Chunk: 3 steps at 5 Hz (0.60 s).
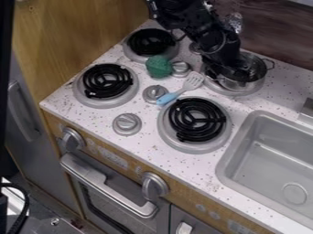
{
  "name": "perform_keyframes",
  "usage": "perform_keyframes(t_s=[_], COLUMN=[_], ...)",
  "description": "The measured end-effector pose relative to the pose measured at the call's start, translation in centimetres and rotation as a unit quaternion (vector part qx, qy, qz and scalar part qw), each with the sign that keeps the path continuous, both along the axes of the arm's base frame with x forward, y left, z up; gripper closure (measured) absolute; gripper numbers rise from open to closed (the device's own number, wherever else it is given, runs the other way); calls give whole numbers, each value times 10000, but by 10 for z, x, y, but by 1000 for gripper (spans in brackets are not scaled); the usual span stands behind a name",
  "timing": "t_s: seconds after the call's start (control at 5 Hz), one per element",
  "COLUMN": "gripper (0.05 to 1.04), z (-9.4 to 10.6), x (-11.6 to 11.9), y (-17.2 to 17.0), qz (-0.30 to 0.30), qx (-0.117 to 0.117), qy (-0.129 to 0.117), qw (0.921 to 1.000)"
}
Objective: Moved the silver pot to the top left burner
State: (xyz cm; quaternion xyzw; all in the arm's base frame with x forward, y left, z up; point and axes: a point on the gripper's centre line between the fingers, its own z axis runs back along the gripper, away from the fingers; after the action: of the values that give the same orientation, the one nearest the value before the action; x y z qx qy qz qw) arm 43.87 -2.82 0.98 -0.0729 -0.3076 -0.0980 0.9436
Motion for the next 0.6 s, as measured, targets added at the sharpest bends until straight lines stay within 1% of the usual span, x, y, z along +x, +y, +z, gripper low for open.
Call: perform_keyframes(t_s=[0.2,0.4,0.6], gripper=[89,89,89], z=[-8,-19,-31], x=[5,7,11], y=[-16,-25,-28], qz=[-362,-567,-491], qx=[-4,286,192], qy=[-4,176,191], qw=[9993,9978,9984])
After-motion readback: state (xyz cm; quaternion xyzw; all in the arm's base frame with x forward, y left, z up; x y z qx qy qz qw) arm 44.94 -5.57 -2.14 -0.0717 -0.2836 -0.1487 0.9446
